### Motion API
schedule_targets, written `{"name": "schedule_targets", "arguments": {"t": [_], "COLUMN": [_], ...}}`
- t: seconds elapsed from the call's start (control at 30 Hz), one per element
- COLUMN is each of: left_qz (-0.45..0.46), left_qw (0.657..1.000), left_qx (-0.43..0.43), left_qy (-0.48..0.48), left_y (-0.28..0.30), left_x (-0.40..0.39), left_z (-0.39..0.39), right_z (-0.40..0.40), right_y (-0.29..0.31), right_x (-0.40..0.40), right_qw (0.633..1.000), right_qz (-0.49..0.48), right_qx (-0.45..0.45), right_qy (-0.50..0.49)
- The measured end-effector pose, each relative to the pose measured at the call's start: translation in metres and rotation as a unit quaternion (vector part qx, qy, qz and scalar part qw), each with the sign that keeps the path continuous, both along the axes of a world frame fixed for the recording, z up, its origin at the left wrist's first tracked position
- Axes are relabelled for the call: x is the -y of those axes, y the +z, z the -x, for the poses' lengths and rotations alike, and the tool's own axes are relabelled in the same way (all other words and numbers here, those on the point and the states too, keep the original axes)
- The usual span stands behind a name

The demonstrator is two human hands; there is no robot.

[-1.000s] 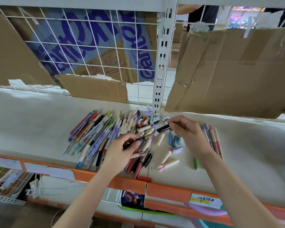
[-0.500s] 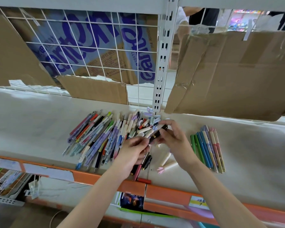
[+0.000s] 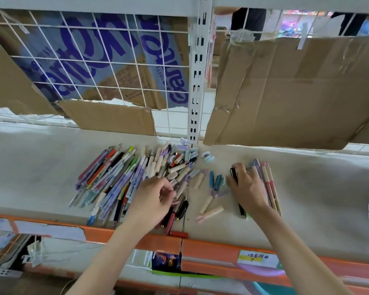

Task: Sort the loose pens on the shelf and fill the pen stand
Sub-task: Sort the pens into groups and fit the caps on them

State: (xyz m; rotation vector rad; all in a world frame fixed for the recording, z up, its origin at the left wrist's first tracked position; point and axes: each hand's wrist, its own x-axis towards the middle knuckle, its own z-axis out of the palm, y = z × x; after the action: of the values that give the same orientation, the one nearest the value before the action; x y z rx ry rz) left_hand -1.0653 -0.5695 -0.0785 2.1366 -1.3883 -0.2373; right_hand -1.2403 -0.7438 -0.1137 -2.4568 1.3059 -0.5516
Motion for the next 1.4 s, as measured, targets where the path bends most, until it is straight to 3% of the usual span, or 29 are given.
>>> {"name": "schedule_targets", "arguments": {"t": [0.2, 0.3, 0.43, 0.53, 0.63, 1.0, 1.17, 1.3, 1.4], "left_qz": [-0.109, -0.128, -0.158, -0.181, -0.174, -0.033, -0.029, -0.018, -0.031], "left_qw": [0.988, 0.984, 0.976, 0.970, 0.975, 0.997, 0.997, 0.997, 0.995], "left_qx": [0.099, 0.117, 0.136, 0.144, 0.126, 0.072, 0.070, 0.076, 0.089], "left_qy": [-0.044, -0.047, -0.064, -0.070, -0.063, 0.017, 0.033, 0.026, 0.008], "left_y": [-0.005, -0.003, 0.003, 0.004, 0.001, -0.013, -0.015, -0.015, -0.012], "left_x": [-0.005, -0.008, -0.011, -0.015, -0.018, -0.020, -0.023, -0.015, -0.008], "left_z": [0.009, 0.011, 0.012, 0.011, 0.009, -0.008, -0.021, -0.019, -0.014], "right_z": [0.009, 0.006, -0.017, -0.036, -0.047, -0.049, -0.049, -0.053, -0.061], "right_y": [-0.017, -0.006, 0.012, 0.011, 0.005, 0.004, 0.005, 0.006, 0.005], "right_x": [0.012, 0.006, -0.021, -0.042, -0.053, -0.047, -0.045, -0.047, -0.048], "right_qw": [0.991, 0.992, 0.976, 0.936, 0.914, 0.942, 0.945, 0.957, 0.958], "right_qz": [0.129, 0.121, 0.019, -0.030, -0.037, -0.025, -0.021, -0.019, -0.021], "right_qx": [-0.035, -0.022, 0.089, 0.092, 0.071, -0.013, -0.029, 0.024, 0.015], "right_qy": [0.021, 0.016, 0.199, 0.339, 0.397, 0.336, 0.325, 0.287, 0.286]}}
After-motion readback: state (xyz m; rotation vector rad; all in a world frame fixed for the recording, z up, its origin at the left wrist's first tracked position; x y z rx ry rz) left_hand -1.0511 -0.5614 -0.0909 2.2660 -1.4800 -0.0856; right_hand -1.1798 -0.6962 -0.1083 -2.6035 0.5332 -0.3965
